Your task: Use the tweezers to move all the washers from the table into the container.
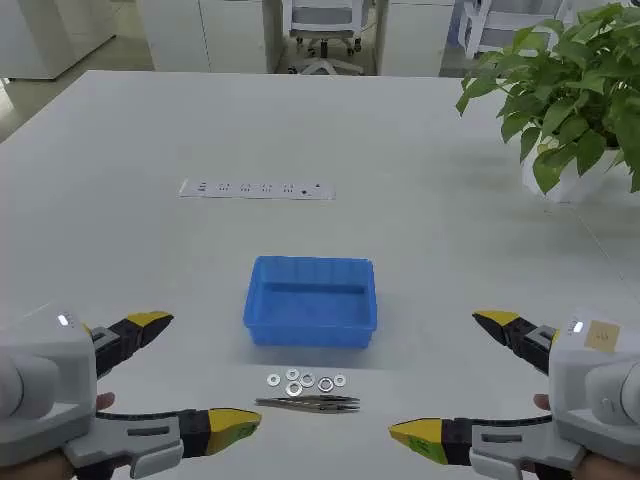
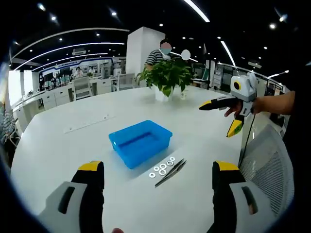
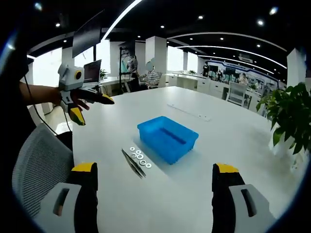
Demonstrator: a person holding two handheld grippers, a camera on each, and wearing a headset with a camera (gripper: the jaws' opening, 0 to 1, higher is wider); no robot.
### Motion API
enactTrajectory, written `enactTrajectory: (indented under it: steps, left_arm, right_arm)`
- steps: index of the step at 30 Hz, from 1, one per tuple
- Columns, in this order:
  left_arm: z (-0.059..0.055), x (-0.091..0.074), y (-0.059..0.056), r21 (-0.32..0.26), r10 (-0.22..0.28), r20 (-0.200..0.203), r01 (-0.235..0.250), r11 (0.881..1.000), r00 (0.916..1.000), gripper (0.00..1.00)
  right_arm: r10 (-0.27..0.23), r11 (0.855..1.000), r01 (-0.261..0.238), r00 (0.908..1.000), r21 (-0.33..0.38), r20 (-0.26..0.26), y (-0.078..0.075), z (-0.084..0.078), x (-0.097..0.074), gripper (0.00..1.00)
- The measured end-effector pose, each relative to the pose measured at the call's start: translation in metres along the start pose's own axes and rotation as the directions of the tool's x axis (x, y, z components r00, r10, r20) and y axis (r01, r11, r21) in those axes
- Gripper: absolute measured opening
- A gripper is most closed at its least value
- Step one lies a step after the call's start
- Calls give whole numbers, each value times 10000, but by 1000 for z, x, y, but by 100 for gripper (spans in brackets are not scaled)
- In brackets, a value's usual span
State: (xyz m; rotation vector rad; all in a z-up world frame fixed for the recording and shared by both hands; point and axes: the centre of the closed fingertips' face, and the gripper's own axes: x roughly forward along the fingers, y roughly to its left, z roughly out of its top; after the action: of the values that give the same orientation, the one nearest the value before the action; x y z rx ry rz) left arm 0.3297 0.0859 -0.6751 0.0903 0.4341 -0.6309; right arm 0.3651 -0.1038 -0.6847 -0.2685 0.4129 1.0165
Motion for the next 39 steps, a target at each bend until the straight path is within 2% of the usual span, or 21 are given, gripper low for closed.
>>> enactTrajectory:
  steps: [39]
  left_arm:
    - [4,1,2,259,-73,6,73,9996,10000,97]
  right_arm:
    - [-35,9997,38,9999,-242,105,-3,3,-2,98]
